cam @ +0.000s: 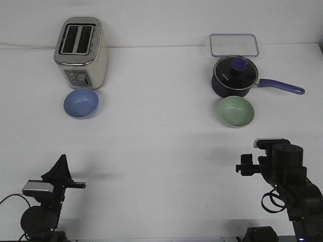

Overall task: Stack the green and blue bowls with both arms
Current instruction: 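Reach the right gripper forward to the rim of the pale green bowl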

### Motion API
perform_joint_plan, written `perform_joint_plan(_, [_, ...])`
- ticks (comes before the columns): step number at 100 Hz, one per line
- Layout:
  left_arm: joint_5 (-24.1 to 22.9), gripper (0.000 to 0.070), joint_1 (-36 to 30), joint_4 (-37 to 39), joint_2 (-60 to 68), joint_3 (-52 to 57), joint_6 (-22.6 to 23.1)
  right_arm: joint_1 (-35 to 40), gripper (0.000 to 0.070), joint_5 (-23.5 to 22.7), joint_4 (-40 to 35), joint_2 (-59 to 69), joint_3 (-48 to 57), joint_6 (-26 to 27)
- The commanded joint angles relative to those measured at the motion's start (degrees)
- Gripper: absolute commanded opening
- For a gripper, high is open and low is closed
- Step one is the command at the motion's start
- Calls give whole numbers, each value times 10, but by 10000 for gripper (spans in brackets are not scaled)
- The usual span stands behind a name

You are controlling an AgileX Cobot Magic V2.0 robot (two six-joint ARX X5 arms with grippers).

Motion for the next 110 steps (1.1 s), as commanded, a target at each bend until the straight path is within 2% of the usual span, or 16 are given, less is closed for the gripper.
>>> perform_joint_plan(1, [-3,11,0,6,-1,-11,3,-3,485,0,11,16,17,13])
perform_joint_plan(36, [-3,11,0,6,-1,-11,3,-61,483,-3,60,209,125,-10])
perform_joint_plan(59, [-3,11,0,6,-1,-11,3,-91,483,-31,91,362,223,-33])
perform_joint_plan(74, [-3,11,0,6,-1,-11,3,-101,483,-32,106,446,270,-47])
perform_joint_plan(110, [-3,11,0,6,-1,-11,2,-103,483,-33,155,569,278,-64])
